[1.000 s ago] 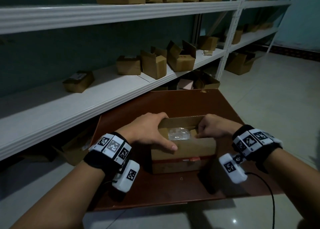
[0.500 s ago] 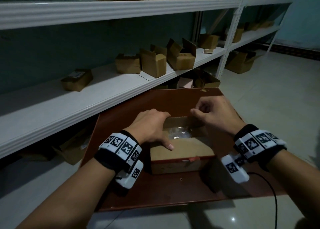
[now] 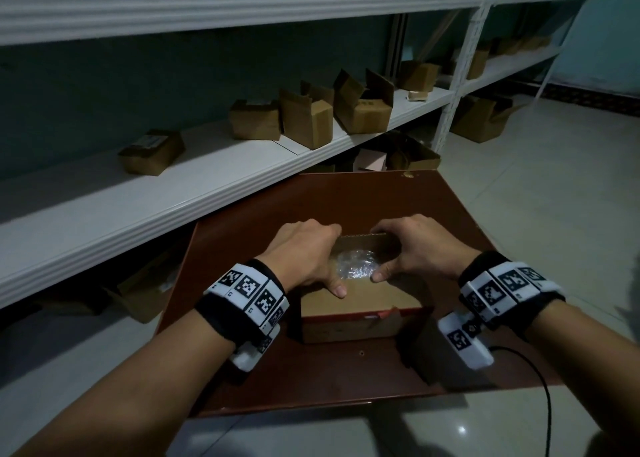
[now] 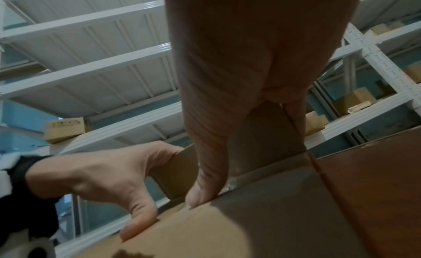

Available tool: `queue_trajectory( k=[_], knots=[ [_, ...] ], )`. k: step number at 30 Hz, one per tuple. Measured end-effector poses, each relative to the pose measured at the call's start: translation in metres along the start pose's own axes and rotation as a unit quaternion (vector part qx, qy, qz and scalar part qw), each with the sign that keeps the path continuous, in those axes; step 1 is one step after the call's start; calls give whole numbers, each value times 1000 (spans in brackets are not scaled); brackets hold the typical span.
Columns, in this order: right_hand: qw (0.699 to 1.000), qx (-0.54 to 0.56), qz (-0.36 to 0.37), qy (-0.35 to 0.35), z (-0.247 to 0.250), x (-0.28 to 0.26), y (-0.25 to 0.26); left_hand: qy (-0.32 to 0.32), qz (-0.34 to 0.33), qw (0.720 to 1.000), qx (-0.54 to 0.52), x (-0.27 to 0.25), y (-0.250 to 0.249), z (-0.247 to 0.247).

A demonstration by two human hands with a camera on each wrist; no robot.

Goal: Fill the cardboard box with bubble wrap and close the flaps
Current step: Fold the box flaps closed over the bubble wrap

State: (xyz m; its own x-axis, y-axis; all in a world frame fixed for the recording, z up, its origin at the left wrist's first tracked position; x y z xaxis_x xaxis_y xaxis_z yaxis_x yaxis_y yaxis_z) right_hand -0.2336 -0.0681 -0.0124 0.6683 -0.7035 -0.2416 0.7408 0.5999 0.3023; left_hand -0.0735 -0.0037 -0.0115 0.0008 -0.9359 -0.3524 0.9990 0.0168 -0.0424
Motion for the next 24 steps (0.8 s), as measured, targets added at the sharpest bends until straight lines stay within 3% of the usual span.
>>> queue_trajectory(
  k=[6, 10, 13, 20, 24],
  knots=[
    [1000, 17, 14, 3, 2, -3, 0, 0, -26, 999, -46, -4, 3, -3],
    [1000, 15, 27, 4, 2, -7, 2, -6, -107, 990, -91, -6, -2, -4],
    [998, -46, 36, 14, -2, -4, 2, 16, -152, 986, -61, -3, -7, -8],
    [998, -33, 32, 42, -4, 2, -5, 103, -149, 983, 21, 7, -9, -16],
    [999, -8, 33, 35, -3, 4, -6, 109, -149, 983, 1, 13, -6, -18]
  ],
)
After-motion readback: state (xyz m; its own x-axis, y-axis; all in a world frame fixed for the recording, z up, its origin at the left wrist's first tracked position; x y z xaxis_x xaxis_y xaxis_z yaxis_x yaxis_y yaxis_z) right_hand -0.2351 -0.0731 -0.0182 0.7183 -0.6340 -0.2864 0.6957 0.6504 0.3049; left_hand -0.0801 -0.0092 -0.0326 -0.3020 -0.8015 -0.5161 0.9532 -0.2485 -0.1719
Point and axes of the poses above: each hand's wrist, its own x-axis towards the middle knuckle, its own z-axis out of the back of the hand, y = z × x, the point moved 6 cm from there along x, towards the middle knuckle, and after that the axes turned 8 degrees about y, right-handed, at the moved point
